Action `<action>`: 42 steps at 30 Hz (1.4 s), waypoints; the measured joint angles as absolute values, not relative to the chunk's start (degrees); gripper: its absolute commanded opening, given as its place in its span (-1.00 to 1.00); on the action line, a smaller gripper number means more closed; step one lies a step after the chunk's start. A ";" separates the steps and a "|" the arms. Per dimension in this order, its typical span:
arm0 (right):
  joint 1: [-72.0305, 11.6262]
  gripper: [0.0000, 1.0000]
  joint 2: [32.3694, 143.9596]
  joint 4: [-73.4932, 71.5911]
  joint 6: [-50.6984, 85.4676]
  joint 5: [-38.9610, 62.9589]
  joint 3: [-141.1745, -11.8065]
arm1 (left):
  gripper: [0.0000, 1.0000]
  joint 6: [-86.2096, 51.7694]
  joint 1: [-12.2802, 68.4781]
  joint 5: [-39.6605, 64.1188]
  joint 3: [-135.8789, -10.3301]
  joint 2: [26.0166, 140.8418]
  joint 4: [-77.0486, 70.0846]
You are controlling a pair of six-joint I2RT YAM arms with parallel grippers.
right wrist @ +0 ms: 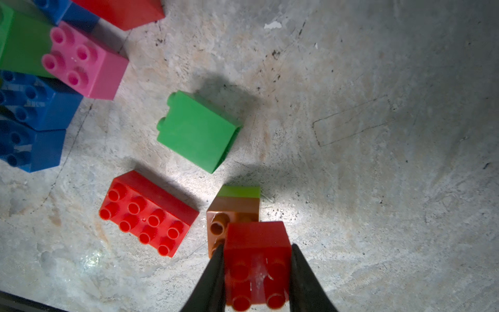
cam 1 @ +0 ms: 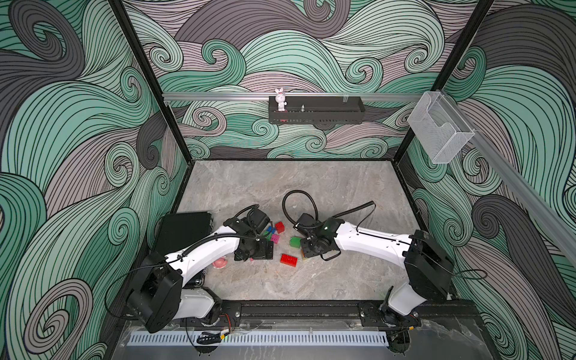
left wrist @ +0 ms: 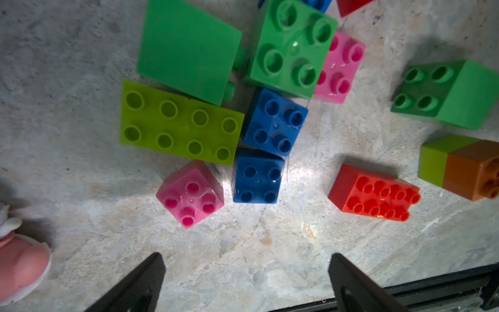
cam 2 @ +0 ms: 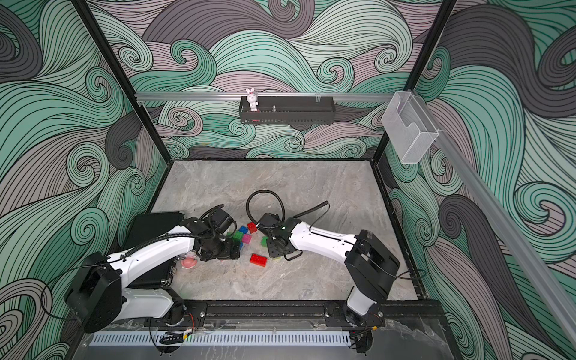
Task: Assemble the number 4 with lego
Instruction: Assemble the lego brick with the lego brick.
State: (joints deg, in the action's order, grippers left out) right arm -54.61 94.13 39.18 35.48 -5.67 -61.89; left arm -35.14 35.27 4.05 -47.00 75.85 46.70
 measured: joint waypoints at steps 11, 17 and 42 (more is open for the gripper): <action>-54.52 -0.39 95.20 39.68 34.89 -6.04 -62.35 | 0.97 -35.14 35.27 4.05 -47.00 75.85 46.70; -55.79 -0.39 97.27 42.72 34.83 -8.69 -64.71 | 0.97 -35.14 35.27 4.05 -47.00 75.85 46.70; -57.06 0.42 90.35 41.32 26.98 -9.63 -62.98 | 0.97 -35.07 35.09 6.50 -45.76 73.32 44.86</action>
